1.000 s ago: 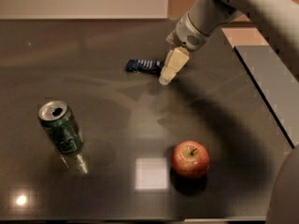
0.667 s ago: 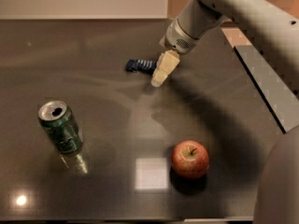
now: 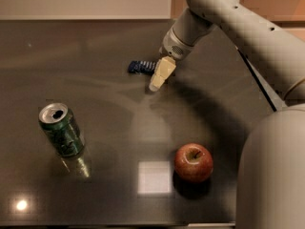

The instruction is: Pick rxbar blueberry

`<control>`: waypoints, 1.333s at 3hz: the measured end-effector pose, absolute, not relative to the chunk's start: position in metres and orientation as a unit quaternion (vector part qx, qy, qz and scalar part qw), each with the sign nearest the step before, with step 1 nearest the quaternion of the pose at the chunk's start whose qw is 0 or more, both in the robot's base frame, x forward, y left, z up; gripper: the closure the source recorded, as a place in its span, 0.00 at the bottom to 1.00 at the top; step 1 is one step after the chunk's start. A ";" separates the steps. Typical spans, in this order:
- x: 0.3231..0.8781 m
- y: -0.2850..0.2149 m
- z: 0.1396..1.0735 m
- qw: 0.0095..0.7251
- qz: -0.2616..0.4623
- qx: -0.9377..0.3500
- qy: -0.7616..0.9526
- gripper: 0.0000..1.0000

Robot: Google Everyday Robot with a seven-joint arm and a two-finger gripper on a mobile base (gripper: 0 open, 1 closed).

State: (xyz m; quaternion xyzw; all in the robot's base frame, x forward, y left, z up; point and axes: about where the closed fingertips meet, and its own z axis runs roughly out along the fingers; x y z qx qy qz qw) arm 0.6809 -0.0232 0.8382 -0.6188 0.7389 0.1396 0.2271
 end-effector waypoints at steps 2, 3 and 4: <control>0.702 -0.013 0.820 0.200 0.161 -0.615 0.746 0.00; 0.706 -0.010 0.819 0.190 0.170 -0.615 0.746 0.18; 0.707 -0.007 0.826 0.193 0.181 -0.616 0.742 0.41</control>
Offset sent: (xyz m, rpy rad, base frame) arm 0.0344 0.0103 -0.0151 0.0001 0.1110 0.0065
